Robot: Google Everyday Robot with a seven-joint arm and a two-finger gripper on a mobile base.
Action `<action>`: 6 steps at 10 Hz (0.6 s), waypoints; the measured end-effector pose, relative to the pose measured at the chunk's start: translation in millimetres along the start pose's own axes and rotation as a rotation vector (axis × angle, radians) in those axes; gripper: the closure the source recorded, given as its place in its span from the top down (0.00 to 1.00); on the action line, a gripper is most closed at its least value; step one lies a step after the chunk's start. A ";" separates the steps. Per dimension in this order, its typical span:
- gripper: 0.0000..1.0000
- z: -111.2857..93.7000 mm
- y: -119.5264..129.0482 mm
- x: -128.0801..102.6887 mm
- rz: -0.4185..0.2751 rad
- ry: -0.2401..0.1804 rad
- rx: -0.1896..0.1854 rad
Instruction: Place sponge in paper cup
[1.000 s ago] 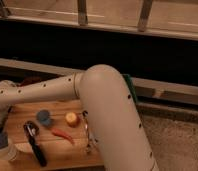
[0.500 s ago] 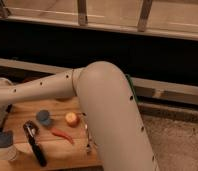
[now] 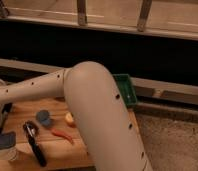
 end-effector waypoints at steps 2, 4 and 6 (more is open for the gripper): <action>0.00 15.5 -3.0 1.7 0.012 0.093 -0.018; 0.00 22.8 -8.6 8.8 0.035 0.115 -0.022; 0.00 26.6 -8.4 12.3 0.050 0.121 -0.023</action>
